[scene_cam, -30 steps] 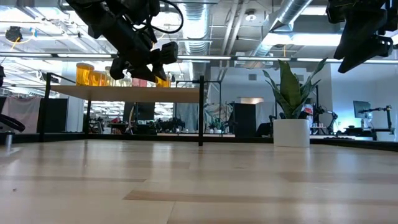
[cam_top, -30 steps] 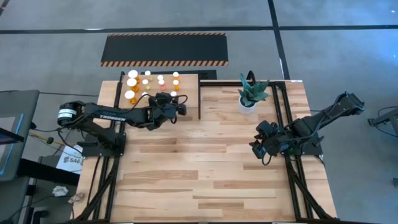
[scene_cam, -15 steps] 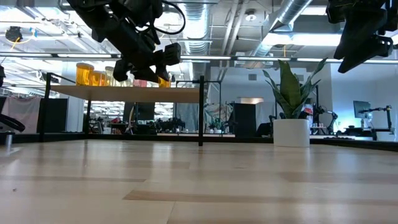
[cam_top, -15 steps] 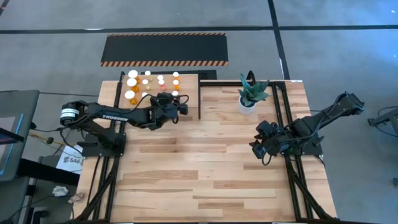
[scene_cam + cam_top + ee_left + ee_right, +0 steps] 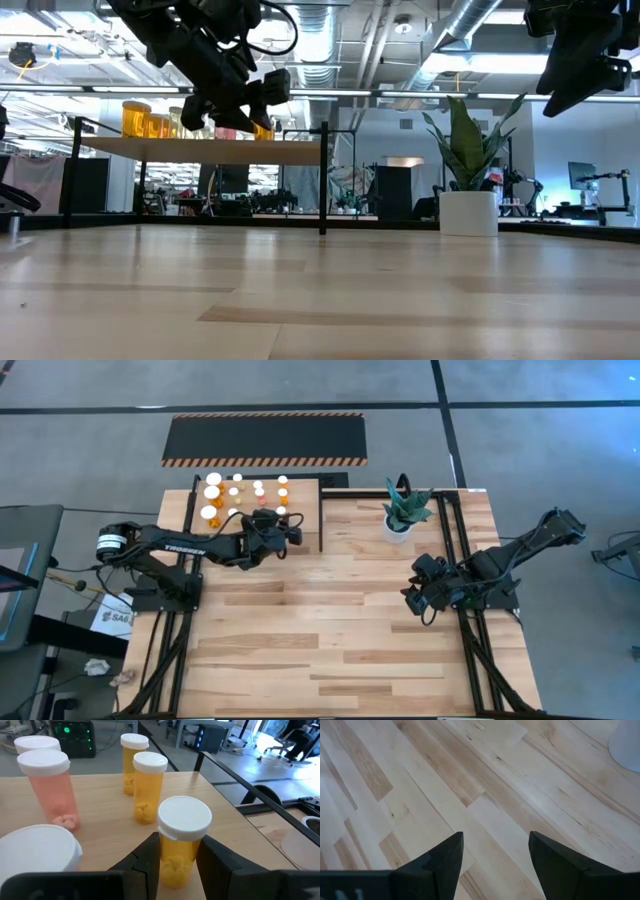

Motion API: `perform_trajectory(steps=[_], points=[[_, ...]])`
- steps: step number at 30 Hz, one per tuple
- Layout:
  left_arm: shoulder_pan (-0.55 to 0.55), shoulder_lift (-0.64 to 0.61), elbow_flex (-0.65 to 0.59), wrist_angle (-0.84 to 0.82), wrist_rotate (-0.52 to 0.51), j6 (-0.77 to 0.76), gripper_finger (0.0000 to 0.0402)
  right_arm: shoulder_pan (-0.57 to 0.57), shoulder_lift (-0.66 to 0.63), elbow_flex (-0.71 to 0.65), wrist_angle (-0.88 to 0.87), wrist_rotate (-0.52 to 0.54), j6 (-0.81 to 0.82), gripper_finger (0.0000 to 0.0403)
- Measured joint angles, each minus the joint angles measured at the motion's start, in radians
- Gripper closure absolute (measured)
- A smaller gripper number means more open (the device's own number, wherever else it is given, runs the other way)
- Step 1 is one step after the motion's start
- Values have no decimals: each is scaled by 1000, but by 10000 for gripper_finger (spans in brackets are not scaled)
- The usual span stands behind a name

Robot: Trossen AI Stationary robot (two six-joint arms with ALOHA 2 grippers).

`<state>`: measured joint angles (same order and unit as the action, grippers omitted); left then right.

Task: Pick and place medicine bottles onto shelf by color
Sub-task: Put the small orange pill bottle on the shelf aligned with the other small orange pill bottles, then return to Home Position

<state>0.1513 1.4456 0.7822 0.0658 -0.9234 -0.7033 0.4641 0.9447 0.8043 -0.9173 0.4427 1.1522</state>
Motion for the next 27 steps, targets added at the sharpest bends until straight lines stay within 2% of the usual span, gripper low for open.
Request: perform_trajectory(steps=[15,27], points=[[0,3,-5,5,2,0,225,0,0,0,0,0,0,154],[0,-27,-2,127,-26,123,213,0,0,0,0,0,0,154]])
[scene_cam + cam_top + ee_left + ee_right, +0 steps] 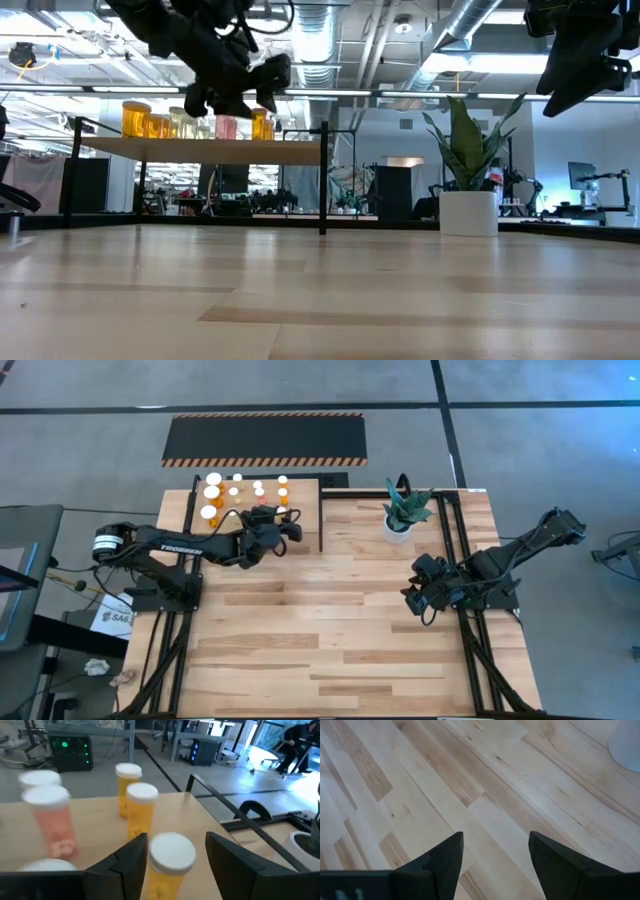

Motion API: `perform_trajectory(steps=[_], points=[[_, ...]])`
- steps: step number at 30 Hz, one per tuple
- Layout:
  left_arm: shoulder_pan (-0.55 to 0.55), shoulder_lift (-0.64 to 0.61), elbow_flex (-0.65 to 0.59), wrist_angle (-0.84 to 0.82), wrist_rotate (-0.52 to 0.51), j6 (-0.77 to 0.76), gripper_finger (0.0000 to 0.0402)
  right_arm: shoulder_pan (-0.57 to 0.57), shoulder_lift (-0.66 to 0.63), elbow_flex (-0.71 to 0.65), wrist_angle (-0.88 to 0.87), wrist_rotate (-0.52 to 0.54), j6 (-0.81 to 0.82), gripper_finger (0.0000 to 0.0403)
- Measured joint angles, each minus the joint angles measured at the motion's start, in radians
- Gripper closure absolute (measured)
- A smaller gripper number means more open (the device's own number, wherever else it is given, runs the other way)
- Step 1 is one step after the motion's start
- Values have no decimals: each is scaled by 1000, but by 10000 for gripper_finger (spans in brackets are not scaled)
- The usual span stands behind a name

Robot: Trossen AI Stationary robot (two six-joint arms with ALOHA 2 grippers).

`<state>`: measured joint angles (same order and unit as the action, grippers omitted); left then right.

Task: Pick and place medicine bottles onto shelf by color
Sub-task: Return to Home Position

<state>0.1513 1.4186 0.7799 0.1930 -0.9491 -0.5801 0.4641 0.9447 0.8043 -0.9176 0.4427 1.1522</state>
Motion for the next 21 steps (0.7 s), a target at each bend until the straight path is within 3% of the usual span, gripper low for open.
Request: perform_trajectory(steps=[11,16,21], points=[[-1,-136,0,27,-22,101,213,0,0,0,1,0,0,154],[-25,-254,1,114,33,295,214,0,0,0,1,0,0,154],[-83,-441,1,59,118,483,214,0,0,0,3,0,0,154]])
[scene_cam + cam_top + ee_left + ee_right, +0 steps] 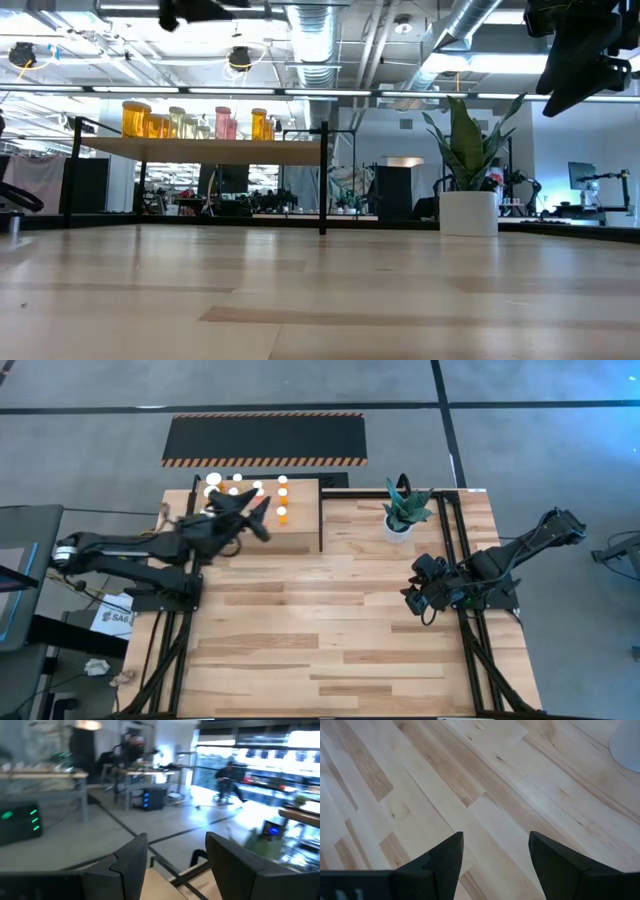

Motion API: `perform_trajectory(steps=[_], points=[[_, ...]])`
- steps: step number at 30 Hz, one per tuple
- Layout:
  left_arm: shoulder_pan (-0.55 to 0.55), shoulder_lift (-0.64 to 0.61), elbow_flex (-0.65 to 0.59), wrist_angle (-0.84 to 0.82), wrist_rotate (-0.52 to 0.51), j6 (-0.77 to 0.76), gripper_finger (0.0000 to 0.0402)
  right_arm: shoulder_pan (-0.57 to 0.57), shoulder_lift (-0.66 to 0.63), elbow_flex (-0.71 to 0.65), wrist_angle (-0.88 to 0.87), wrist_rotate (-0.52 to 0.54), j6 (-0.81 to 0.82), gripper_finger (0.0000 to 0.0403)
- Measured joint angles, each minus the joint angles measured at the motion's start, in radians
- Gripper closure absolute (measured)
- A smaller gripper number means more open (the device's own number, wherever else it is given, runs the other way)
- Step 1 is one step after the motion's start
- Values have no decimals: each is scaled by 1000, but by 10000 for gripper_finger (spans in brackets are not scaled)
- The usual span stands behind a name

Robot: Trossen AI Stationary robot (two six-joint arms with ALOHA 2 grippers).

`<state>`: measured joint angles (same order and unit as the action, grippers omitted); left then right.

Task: Pick and place medicine bottles onto shelf by color
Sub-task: Return to Home Position

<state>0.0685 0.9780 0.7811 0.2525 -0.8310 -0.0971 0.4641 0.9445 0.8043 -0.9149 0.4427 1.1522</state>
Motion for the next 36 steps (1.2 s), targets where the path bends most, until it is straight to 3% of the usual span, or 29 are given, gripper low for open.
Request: perform_trajectory(steps=[6,14,17,20,23,31,36], points=[[-91,-226,0,-284,6,-7,215,0,0,0,7,0,0,154],[-204,-404,0,-750,-11,-310,215,0,0,0,13,0,0,154],[-250,-432,-48,-781,-19,-352,215,0,0,0,13,0,0,154],[-294,-472,-151,-698,-64,-368,215,0,0,0,13,0,0,154],[-331,-516,-297,-496,-98,-359,215,0,0,0,13,0,0,154],[-362,-553,-615,111,-29,-243,215,0,0,0,13,0,0,154],[-362,-553,-701,221,22,-250,215,0,0,0,13,0,0,154]])
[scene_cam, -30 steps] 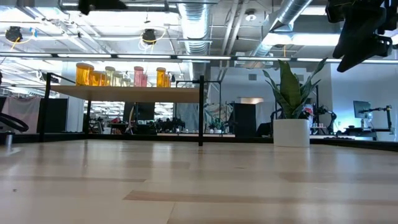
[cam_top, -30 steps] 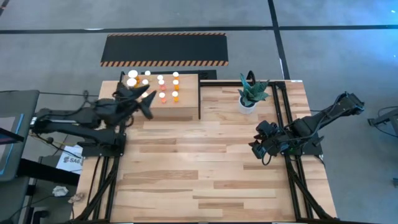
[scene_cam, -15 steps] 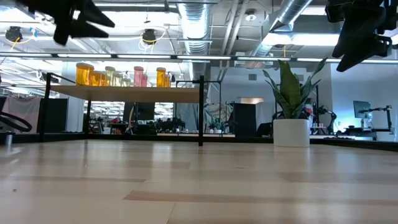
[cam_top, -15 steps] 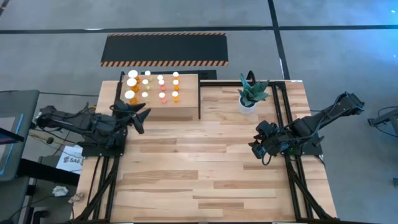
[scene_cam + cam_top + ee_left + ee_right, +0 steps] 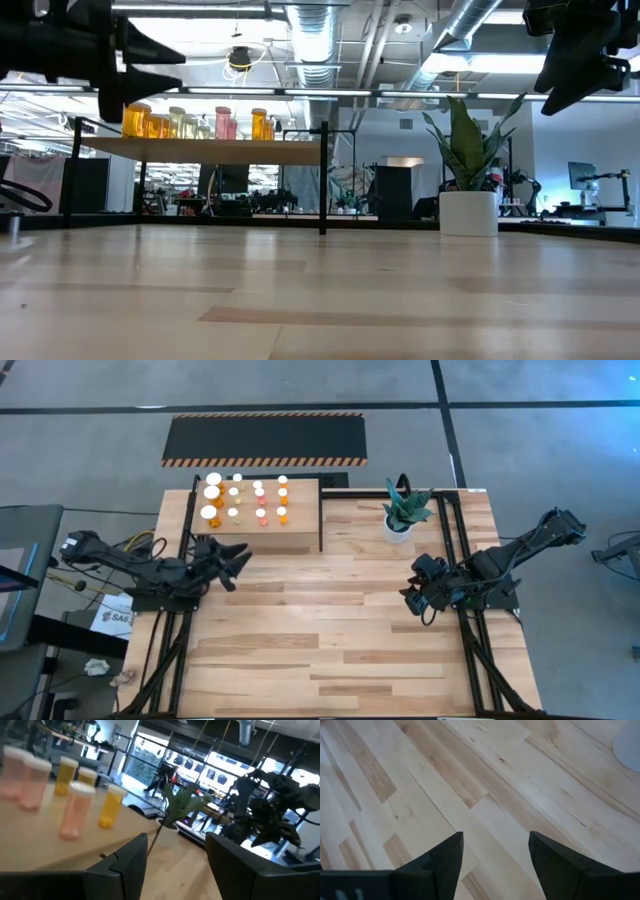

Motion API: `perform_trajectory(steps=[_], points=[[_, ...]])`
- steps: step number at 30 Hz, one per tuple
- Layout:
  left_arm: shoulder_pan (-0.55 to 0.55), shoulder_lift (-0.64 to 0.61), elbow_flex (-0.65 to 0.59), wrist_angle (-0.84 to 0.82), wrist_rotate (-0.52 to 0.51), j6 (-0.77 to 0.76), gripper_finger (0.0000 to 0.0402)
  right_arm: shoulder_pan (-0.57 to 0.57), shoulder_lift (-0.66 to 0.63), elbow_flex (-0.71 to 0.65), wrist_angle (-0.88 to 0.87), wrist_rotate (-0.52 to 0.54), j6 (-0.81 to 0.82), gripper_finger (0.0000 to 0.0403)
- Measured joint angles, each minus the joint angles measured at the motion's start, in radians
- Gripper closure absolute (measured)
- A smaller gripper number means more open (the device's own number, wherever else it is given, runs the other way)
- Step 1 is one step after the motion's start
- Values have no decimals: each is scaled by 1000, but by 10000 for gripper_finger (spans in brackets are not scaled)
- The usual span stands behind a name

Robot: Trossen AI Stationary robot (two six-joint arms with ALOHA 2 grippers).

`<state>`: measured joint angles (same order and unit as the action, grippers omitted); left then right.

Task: Pick and place medicine bottles onto shelf by color
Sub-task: Return to Home Position

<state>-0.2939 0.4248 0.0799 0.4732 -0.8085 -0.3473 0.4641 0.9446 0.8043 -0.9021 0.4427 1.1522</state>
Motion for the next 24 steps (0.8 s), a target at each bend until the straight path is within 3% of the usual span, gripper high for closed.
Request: perform_trajectory(steps=[9,13,24], points=[[0,0,-68,5,19,-75,215,0,0,0,0,0,0,154],[1,0,-69,-58,19,-155,215,0,0,0,0,0,0,154],[1,0,-69,-148,19,-189,215,0,0,0,0,0,0,154]])
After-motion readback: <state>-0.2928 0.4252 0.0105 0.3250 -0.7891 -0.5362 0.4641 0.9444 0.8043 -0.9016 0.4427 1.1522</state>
